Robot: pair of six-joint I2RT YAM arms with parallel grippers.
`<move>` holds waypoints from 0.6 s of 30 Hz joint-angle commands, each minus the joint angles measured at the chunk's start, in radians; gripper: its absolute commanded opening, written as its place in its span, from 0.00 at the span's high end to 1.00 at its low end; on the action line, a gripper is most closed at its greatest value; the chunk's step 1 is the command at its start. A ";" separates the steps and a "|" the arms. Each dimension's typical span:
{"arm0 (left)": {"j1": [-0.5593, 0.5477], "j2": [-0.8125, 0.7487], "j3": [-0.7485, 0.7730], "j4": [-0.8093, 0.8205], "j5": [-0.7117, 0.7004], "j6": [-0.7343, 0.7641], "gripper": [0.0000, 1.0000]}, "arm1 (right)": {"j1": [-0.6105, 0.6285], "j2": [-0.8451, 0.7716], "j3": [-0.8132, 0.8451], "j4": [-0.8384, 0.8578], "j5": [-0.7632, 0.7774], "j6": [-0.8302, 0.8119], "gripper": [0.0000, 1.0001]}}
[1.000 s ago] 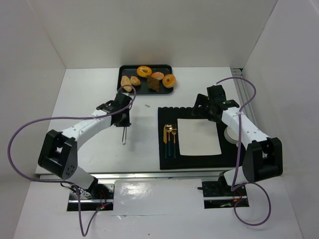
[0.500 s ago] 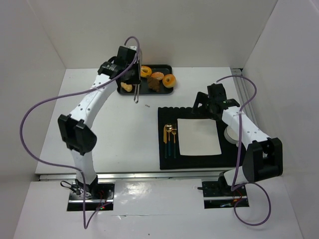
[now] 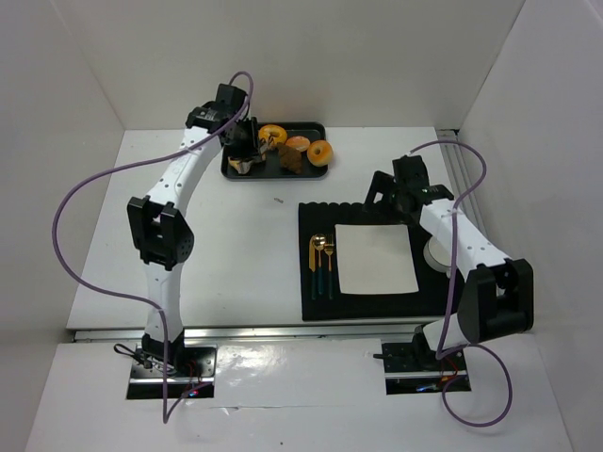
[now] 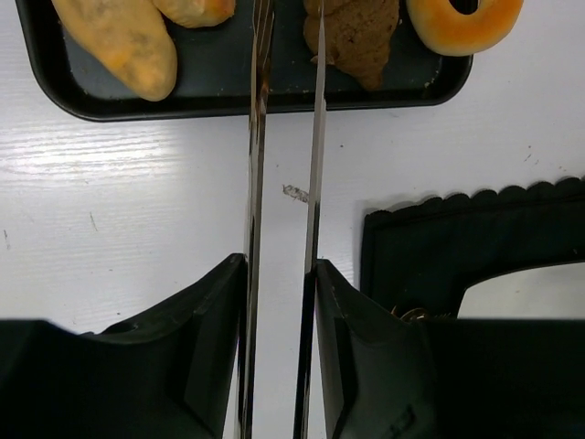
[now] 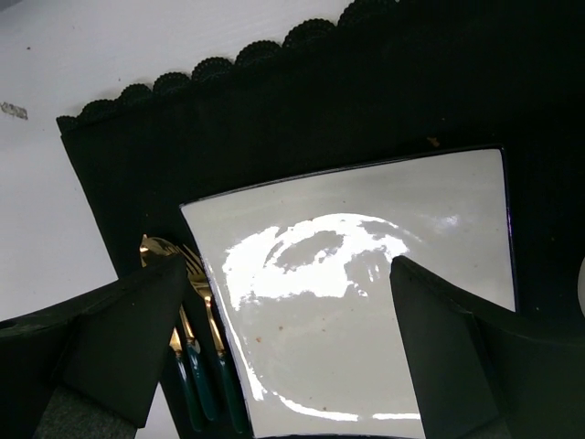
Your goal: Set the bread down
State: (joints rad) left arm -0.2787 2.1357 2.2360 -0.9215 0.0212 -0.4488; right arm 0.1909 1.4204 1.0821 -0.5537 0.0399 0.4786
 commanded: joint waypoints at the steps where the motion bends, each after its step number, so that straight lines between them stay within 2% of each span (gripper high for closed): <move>1: 0.012 -0.043 0.005 0.023 0.037 -0.019 0.52 | -0.008 0.024 0.053 0.026 0.002 0.008 0.01; 11: 0.041 -0.072 -0.061 0.023 -0.021 -0.100 0.49 | -0.008 0.043 0.053 0.035 -0.017 0.008 0.01; 18: 0.059 -0.094 -0.092 0.033 -0.072 -0.123 0.38 | -0.008 0.052 0.053 0.044 -0.017 0.008 0.01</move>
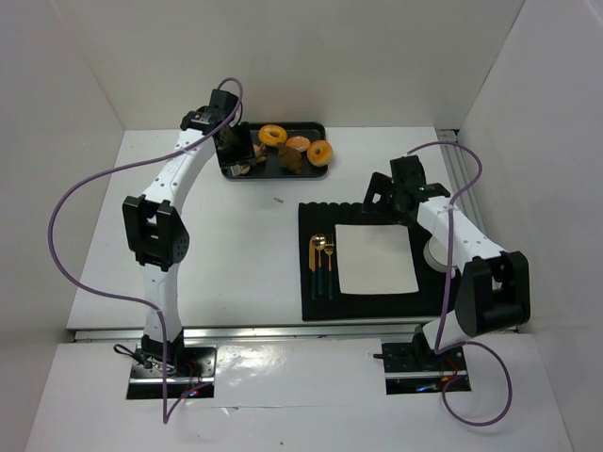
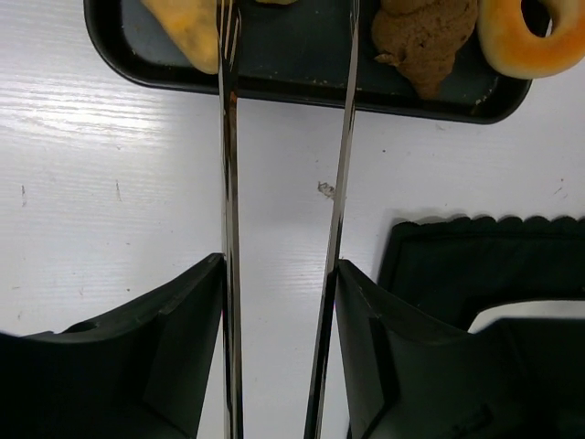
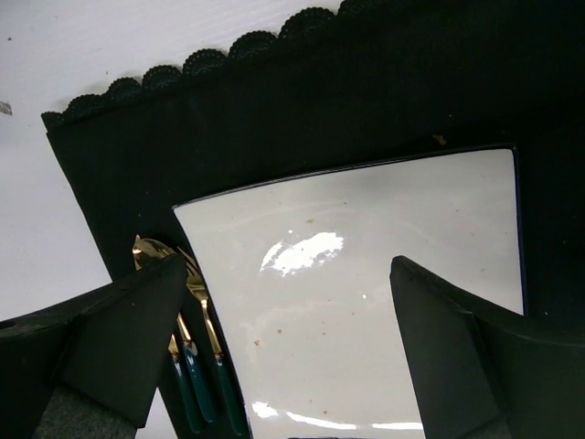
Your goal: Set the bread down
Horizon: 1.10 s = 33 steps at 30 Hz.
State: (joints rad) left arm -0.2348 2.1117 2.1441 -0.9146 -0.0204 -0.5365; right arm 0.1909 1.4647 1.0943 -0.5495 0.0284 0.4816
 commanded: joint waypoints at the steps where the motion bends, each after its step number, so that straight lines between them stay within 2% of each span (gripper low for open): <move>1: 0.015 -0.070 0.000 0.026 -0.042 -0.036 0.38 | -0.008 0.017 0.041 0.040 -0.005 0.005 0.01; 6: 0.015 -0.070 0.000 0.054 -0.064 -0.056 0.36 | -0.008 0.028 0.041 0.040 -0.015 0.005 0.01; 13: 0.015 0.028 0.065 0.065 -0.061 -0.056 0.36 | -0.008 0.057 0.050 0.049 -0.015 0.005 0.01; 19: 0.015 0.068 0.088 0.074 -0.021 -0.056 0.45 | -0.008 0.066 0.059 0.049 -0.015 0.005 0.01; 24: 0.015 0.088 0.088 0.074 -0.021 -0.046 0.45 | -0.008 0.085 0.068 0.049 -0.024 0.005 0.01; 28: 0.015 0.088 0.088 0.074 -0.021 -0.037 0.39 | -0.008 0.085 0.079 0.049 -0.024 0.005 0.01; 33: 0.006 0.079 0.097 0.065 -0.041 -0.037 0.36 | -0.008 0.085 0.079 0.049 -0.024 0.005 0.01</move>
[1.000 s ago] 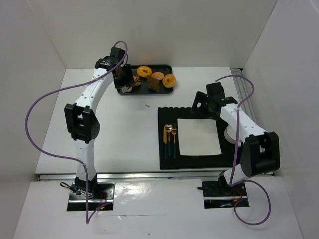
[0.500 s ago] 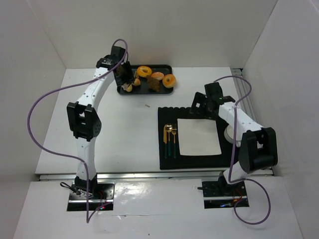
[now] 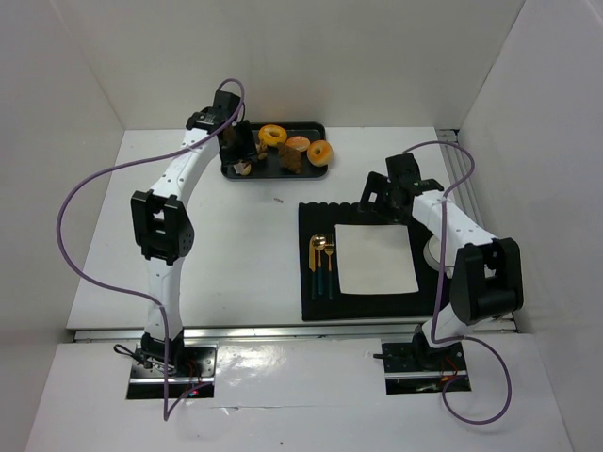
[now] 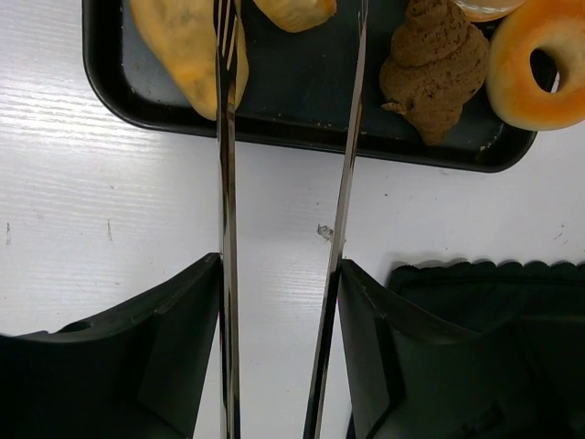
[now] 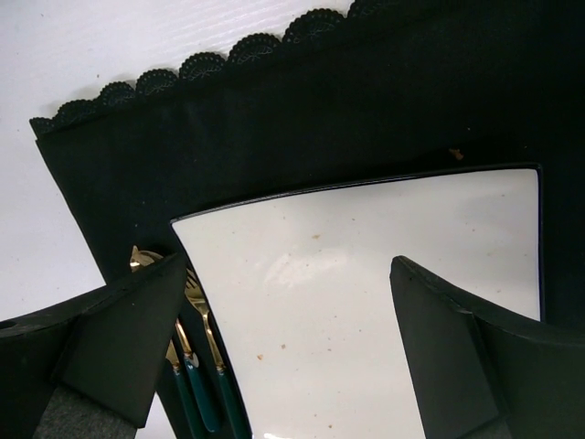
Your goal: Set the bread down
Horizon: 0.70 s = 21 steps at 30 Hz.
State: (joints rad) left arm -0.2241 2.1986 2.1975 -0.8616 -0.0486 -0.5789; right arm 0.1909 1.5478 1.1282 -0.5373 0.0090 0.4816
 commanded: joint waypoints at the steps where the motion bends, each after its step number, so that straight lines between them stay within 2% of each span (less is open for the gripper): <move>1: -0.004 -0.008 0.044 0.012 -0.013 0.005 0.36 | -0.008 0.001 0.045 0.037 -0.004 0.005 0.01; 7: -0.004 -0.019 0.044 0.012 -0.014 0.005 0.34 | 0.001 0.001 0.036 0.037 -0.004 0.005 0.01; 10: -0.004 0.004 0.044 0.021 0.016 0.005 0.38 | 0.001 0.001 0.036 0.037 -0.004 0.005 0.01; 17: -0.004 0.024 0.057 0.041 0.046 0.005 0.64 | 0.001 0.001 0.036 0.028 0.005 0.005 0.01; 21: -0.004 -0.054 0.057 0.041 0.055 0.005 0.79 | 0.001 -0.008 0.036 0.019 0.014 0.005 0.01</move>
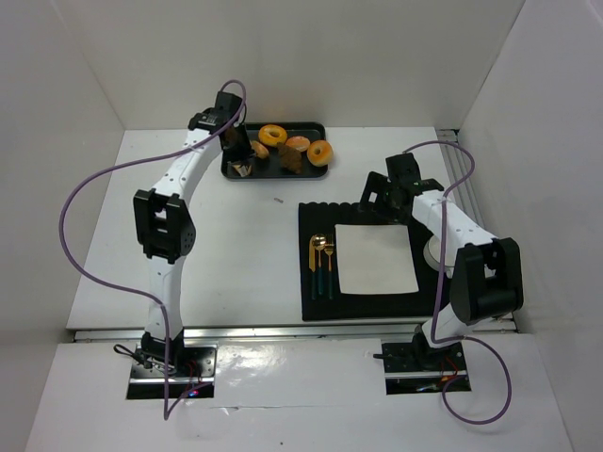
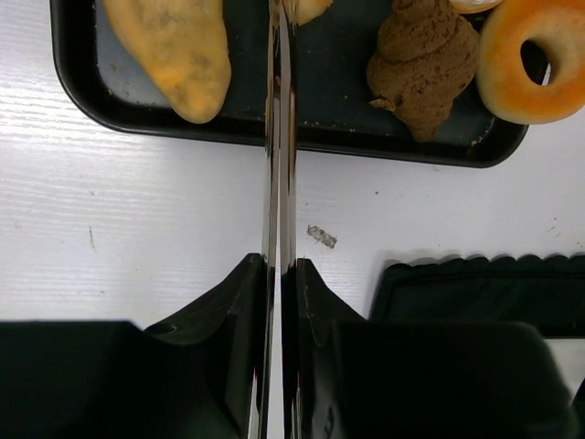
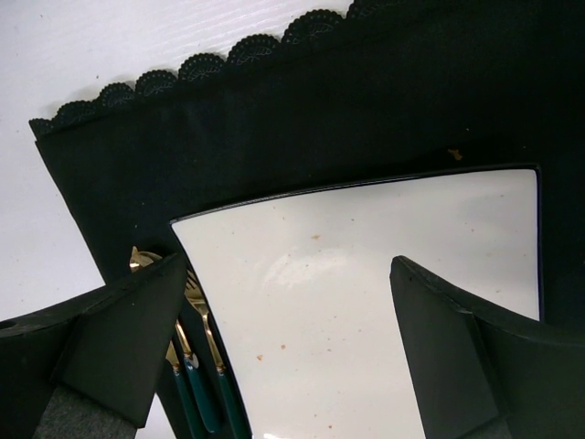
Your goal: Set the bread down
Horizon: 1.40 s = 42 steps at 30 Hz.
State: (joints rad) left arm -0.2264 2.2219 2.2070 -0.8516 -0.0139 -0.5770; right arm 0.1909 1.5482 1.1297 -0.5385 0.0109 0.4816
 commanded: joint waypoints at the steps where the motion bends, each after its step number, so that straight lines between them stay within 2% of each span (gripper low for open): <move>1: -0.002 -0.099 0.036 0.031 0.020 0.012 0.80 | 0.001 -0.020 0.035 0.020 0.012 0.014 0.01; 2: -0.002 -0.125 0.024 0.031 0.020 0.012 0.83 | 0.001 -0.031 0.035 0.020 0.012 0.014 0.01; 3: -0.002 -0.190 -0.018 0.031 0.020 0.012 0.93 | 0.001 -0.031 0.035 0.020 0.012 0.014 0.01; 8: -0.057 -0.405 -0.194 0.045 0.051 0.092 0.93 | 0.001 -0.118 0.015 0.064 -0.017 0.014 0.01; 12: -0.128 -0.496 -0.321 0.045 0.257 0.170 0.93 | 0.001 -0.192 0.048 0.017 0.102 0.014 0.01; 13: -0.149 -0.505 -0.370 0.045 0.349 0.181 0.93 | 0.001 -0.213 0.057 0.002 0.133 0.024 0.01; 17: -0.296 -0.531 -0.502 0.126 0.504 0.212 0.95 | 0.001 -0.342 0.106 -0.027 0.214 0.009 0.01; 18: -0.362 -0.531 -0.526 0.155 0.528 0.212 0.95 | 0.001 -0.391 0.119 -0.028 0.228 0.009 0.01; 21: -0.463 -0.515 -0.586 0.272 0.572 0.168 0.95 | 0.001 -0.459 0.162 -0.037 0.284 0.009 0.01; 23: -0.499 -0.452 -0.586 0.307 0.609 0.169 0.95 | 0.001 -0.537 0.159 -0.006 0.325 0.000 0.01; 26: -0.551 -0.374 -0.526 0.307 0.591 0.169 0.95 | 0.001 -0.643 0.127 0.023 0.395 0.000 0.01; 29: -0.571 -0.291 -0.466 0.257 0.566 0.183 0.88 | 0.001 -0.684 0.113 0.014 0.429 0.011 0.01; 30: -0.571 -0.274 -0.451 0.234 0.557 0.183 0.74 | 0.001 -0.685 0.113 -0.004 0.429 0.011 0.01; 32: -0.580 -0.251 -0.426 0.176 0.546 0.218 0.57 | 0.001 -0.685 0.124 -0.026 0.429 0.011 0.01; 33: -0.590 -0.251 -0.411 0.157 0.522 0.245 0.44 | 0.001 -0.685 0.124 -0.035 0.429 0.011 0.01; 36: -0.600 -0.277 -0.411 0.125 0.445 0.266 0.32 | 0.001 -0.675 0.124 -0.044 0.420 0.011 0.01; 42: -0.600 -0.341 -0.420 0.065 0.379 0.276 0.32 | 0.001 -0.623 0.123 -0.026 0.380 0.011 0.01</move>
State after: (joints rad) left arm -0.8219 1.9720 1.7599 -0.7471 0.4099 -0.3355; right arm 0.1917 0.9096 1.2438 -0.5716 0.4023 0.4938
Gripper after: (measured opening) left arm 0.681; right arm 0.991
